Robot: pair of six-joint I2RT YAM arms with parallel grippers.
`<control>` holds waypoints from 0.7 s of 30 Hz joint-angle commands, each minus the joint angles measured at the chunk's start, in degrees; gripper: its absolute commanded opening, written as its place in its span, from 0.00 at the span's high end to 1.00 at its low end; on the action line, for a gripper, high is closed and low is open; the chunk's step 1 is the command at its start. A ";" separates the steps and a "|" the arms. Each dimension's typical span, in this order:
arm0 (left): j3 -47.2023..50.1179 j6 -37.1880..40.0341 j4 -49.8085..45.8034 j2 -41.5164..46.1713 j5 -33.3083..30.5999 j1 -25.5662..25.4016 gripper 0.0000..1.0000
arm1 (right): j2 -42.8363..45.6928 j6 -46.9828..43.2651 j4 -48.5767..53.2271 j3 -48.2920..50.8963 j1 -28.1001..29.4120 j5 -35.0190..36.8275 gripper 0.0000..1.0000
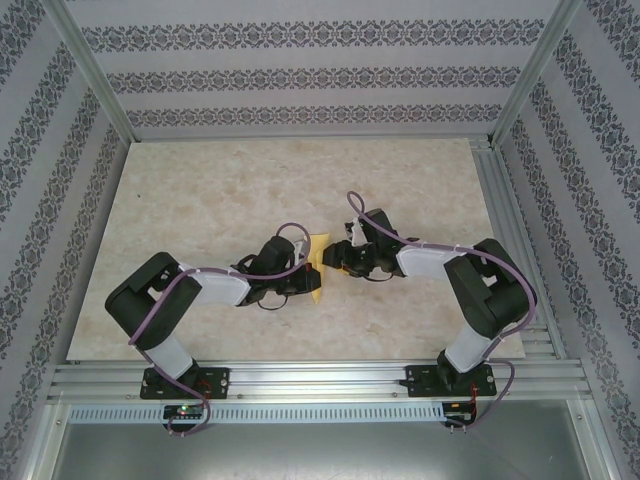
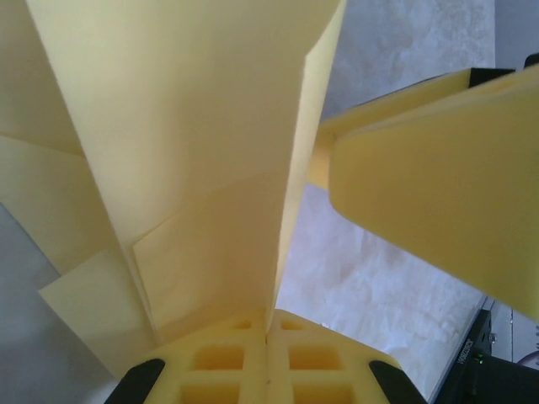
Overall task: Fold a paper plane with a square sheet of paper (fold left side to right side)
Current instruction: Fold the wing for the fifth time at the center of the table.
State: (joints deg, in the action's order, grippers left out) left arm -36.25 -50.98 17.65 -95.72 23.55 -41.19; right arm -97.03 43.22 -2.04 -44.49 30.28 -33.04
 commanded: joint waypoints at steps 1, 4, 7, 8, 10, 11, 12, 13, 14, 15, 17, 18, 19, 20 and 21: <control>0.91 -1.42 3.86 -1.11 1.18 0.76 0.99 | -1.89 0.98 -2.86 -2.16 1.06 0.17 0.54; 0.96 -1.58 4.08 -1.35 1.27 0.77 0.99 | -2.93 0.94 -2.73 -3.11 1.35 0.30 0.58; 1.15 -1.67 4.23 -1.40 1.32 0.85 0.99 | -3.75 0.66 -2.33 -3.88 1.61 0.78 0.60; 1.11 -1.74 4.37 -1.48 1.32 0.81 0.99 | -3.98 0.55 -2.20 -4.08 1.67 0.95 0.61; 1.13 -1.88 4.41 -1.79 1.47 0.85 0.99 | -4.72 0.42 -2.00 -4.58 1.96 1.30 0.63; 1.17 -1.93 4.60 -1.90 1.54 0.83 0.99 | -5.08 0.35 -1.83 -4.79 2.10 1.38 0.63; 1.18 -2.02 4.73 -2.04 1.55 0.85 0.99 | -5.43 0.27 -1.58 -4.97 2.23 1.56 0.63; 1.17 -2.09 4.84 -2.18 1.59 0.85 0.99 | -5.77 0.23 -1.46 -5.11 2.36 1.74 0.64; 1.13 -2.19 5.05 -2.34 1.67 0.82 0.99 | -5.96 0.24 -1.32 -5.22 2.40 1.96 0.64; 1.15 -2.27 5.14 -2.49 1.81 0.85 0.99 | -6.21 0.17 -1.13 -5.34 2.41 2.14 0.64; 1.15 -2.37 5.25 -2.69 1.84 0.85 0.98 | -6.58 0.02 -0.68 -5.43 2.46 2.53 0.64; 1.24 -2.43 5.25 -2.71 1.82 0.85 0.98 | -6.59 -0.19 -0.40 -5.51 2.45 2.69 0.64; 1.26 -2.41 5.20 -2.72 1.85 0.85 0.97 | -6.67 -0.29 -0.04 -5.47 2.44 2.97 0.64; 1.22 -2.43 5.16 -2.75 1.77 0.84 0.96 | -6.76 -0.41 0.32 -5.60 2.42 3.11 0.64; 1.19 -2.46 5.09 -2.80 1.77 0.85 0.94 | -6.84 -0.57 0.50 -5.67 2.49 3.15 0.65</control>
State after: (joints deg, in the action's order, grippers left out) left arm -35.59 -52.84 20.14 -97.91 24.60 -40.88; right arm -103.13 43.79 -2.02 -48.62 32.16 -31.51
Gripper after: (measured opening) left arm 0.069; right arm 0.356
